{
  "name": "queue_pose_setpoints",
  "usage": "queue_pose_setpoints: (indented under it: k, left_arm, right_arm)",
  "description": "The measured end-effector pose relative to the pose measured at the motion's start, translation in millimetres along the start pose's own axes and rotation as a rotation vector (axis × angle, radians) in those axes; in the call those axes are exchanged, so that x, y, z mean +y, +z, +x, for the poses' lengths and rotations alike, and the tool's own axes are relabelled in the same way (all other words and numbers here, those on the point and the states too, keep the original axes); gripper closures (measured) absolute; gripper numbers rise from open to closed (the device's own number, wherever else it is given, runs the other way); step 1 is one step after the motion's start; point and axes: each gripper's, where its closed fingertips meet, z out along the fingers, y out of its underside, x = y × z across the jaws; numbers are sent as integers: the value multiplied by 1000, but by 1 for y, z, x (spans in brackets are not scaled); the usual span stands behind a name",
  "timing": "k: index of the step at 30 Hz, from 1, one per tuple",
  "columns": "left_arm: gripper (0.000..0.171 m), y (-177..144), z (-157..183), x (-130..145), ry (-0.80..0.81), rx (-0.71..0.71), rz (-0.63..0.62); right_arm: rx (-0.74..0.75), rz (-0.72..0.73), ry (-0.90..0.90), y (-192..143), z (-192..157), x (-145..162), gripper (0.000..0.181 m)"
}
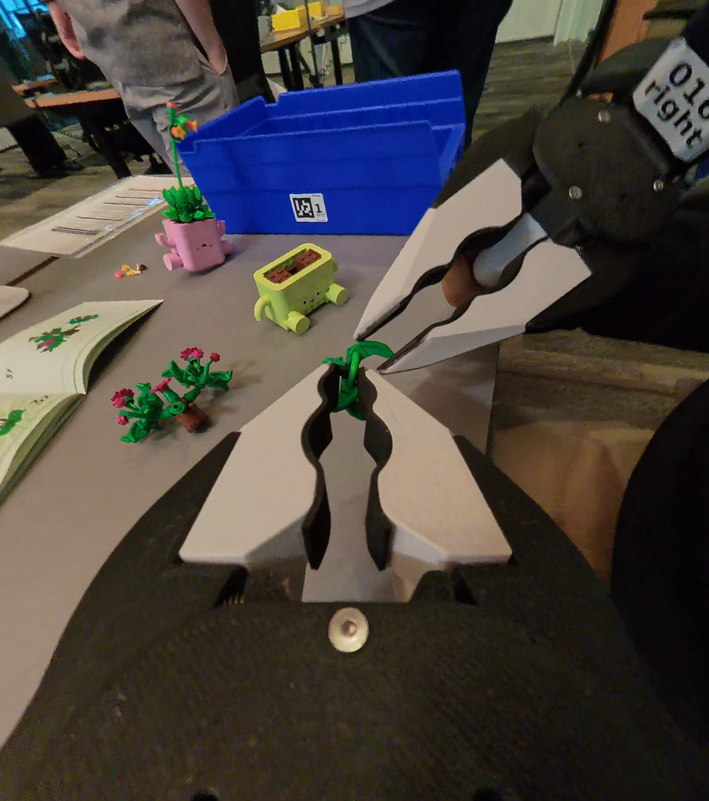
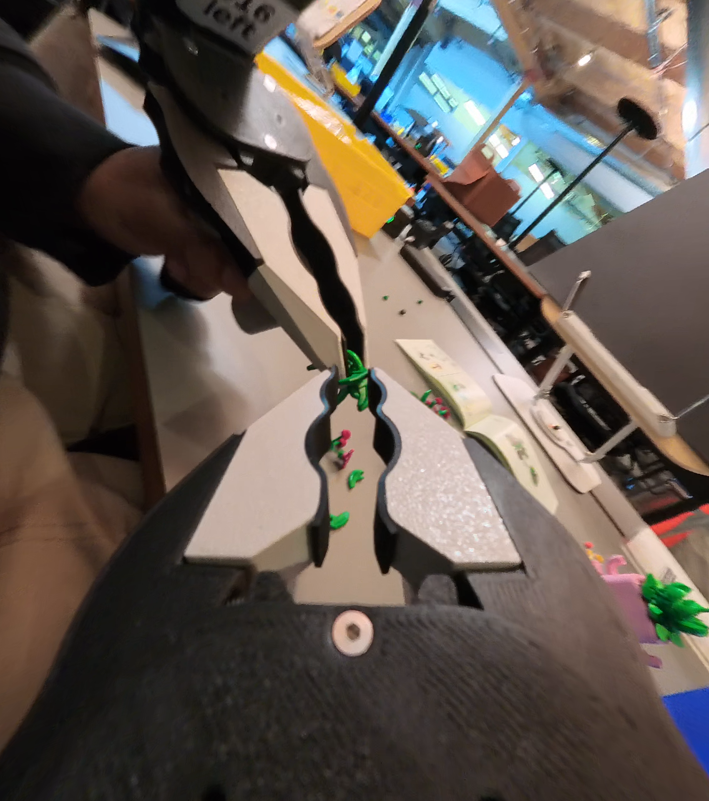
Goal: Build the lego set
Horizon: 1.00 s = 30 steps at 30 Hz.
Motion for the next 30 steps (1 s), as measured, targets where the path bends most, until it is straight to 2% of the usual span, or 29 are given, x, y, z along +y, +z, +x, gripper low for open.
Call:
queue_pose_setpoints:
  k: [4, 16, 24, 30]
  left_arm:
    - [166, -1, 5, 2, 71, 19, -5]
    - [166, 2, 21, 12, 240, 73, -48]
    - [166, 3, 23, 20, 308, 71, -85]
    - [166, 3, 21, 18, 300, 65, -73]
  right_arm:
    - [-52, -16, 16, -2, -5, 2, 170]
    - [-345, -5, 383, -15, -17, 5, 176]
    - [-371, -27, 382, -15, -22, 9, 176]
    - [-348, -13, 371, -14, -20, 9, 176]
